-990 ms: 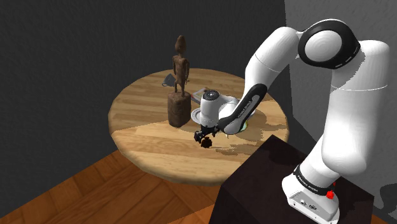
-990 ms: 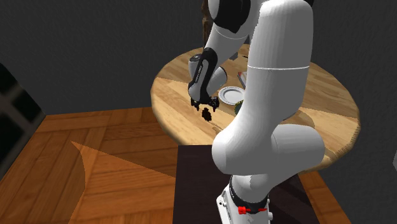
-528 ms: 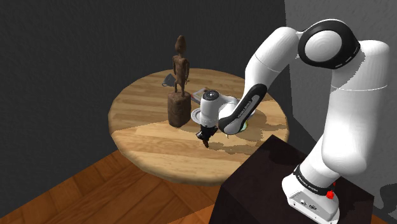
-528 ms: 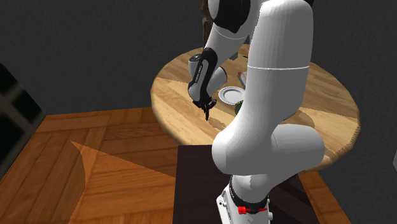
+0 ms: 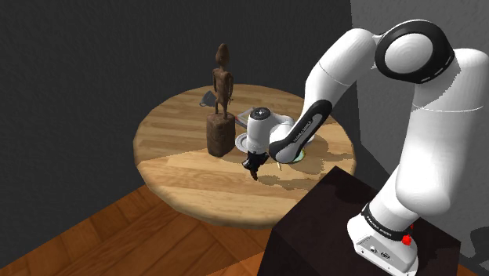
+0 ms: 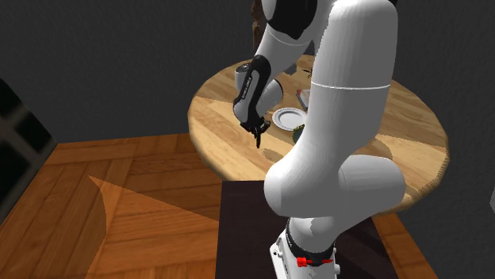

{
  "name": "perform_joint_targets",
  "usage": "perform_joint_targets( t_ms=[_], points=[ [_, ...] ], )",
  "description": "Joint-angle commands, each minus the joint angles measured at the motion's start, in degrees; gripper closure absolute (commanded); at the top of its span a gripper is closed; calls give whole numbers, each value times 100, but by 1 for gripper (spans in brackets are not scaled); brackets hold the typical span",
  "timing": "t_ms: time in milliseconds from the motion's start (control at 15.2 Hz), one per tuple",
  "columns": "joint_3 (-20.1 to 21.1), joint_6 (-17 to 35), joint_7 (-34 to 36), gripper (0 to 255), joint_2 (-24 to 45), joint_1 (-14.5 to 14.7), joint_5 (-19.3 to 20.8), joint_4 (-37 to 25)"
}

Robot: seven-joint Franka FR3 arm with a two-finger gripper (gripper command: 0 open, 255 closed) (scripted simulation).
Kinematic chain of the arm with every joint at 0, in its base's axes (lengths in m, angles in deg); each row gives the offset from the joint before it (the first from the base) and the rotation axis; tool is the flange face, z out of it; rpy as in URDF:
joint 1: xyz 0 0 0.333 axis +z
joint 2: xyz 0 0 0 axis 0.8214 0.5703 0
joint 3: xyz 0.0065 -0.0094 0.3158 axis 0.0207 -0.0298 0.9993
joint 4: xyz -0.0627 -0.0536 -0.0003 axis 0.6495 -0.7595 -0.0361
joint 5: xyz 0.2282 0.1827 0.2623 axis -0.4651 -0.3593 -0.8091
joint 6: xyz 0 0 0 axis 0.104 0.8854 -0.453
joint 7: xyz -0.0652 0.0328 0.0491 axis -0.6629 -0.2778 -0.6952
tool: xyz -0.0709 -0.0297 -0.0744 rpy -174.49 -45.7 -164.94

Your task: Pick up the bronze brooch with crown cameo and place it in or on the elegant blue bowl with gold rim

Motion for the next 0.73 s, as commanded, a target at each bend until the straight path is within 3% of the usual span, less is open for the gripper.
perform_joint_targets(
  t_ms=[0,660],
  points=[
    [89,-112,-131,255,-162,-65,-144,41],
    [441,-711,-779,255,-955,-281,-896,159]
  ],
)
